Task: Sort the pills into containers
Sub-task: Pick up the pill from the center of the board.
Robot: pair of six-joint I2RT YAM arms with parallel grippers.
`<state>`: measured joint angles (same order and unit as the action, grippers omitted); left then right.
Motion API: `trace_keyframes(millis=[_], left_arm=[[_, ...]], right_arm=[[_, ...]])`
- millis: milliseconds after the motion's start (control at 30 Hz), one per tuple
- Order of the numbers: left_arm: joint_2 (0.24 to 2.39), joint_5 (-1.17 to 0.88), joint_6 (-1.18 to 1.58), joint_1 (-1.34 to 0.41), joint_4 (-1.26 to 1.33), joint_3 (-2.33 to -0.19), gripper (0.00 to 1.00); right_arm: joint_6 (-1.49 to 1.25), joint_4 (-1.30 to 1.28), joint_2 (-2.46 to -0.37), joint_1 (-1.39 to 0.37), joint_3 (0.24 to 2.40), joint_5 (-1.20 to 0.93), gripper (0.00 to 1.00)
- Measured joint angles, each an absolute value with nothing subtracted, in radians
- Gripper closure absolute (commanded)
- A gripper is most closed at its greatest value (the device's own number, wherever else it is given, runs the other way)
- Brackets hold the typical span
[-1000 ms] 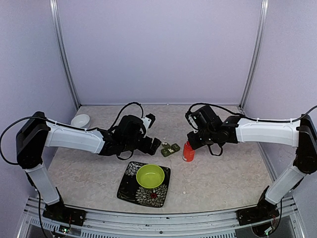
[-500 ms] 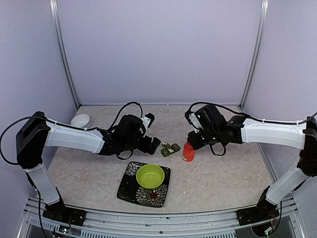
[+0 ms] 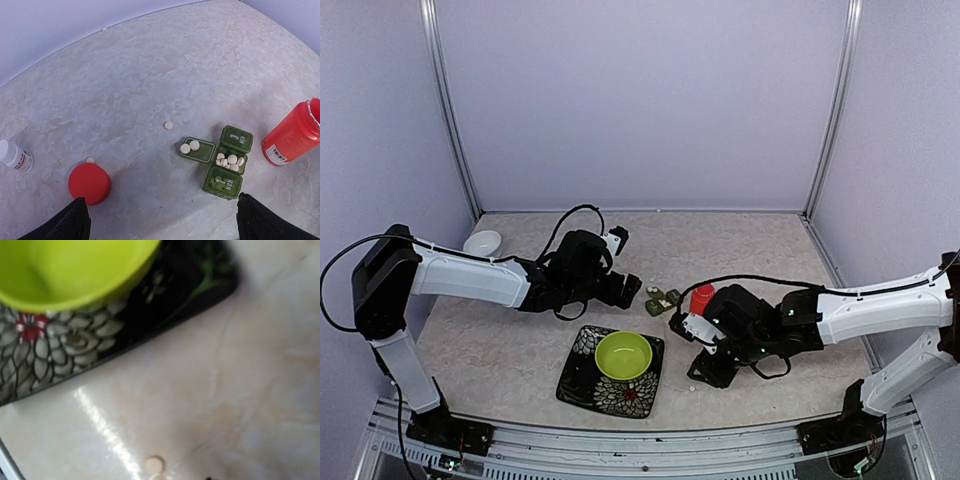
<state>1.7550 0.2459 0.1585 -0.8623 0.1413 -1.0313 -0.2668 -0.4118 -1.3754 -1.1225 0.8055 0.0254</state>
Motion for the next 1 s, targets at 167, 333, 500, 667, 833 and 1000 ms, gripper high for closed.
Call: trace_keyframes(millis=[167,333,500,667,833,1000], left_arm=[[1.755,0.246,0.165,-0.862,0.142,-1.031,0.01],[1.755,0.248,0.171,-0.862,0.141,-1.031,0.01],[1.755,0.249,0.173,-0.862,0.141,-1.031,0.01],[1.755,0.249,0.175,-0.862,0.141,-1.031,0.01],[1.755,0.249,0.175,-0.862,0.141,-1.031,0.01],[1.755,0.250,0.175,-0.862,0.141,-1.031,0.01]], right_arm=[[-0.263,-0.420,-1.467,-1.167,0.810,0.020,0.62],[-0.251,-0.432,-1.572,-1.187,0.838,0.028,0.63],[-0.246,-0.434,-1.602,-1.189,0.859,0.045,0.67],[-0.240,-0.434,-1.613,-1.189,0.870,0.049,0.69],[-0.238,-0.434,-1.618,-1.189,0.870,0.049,0.70],[-0.237,-0.434,-1.625,-1.189,0.870,0.049,0.73]])
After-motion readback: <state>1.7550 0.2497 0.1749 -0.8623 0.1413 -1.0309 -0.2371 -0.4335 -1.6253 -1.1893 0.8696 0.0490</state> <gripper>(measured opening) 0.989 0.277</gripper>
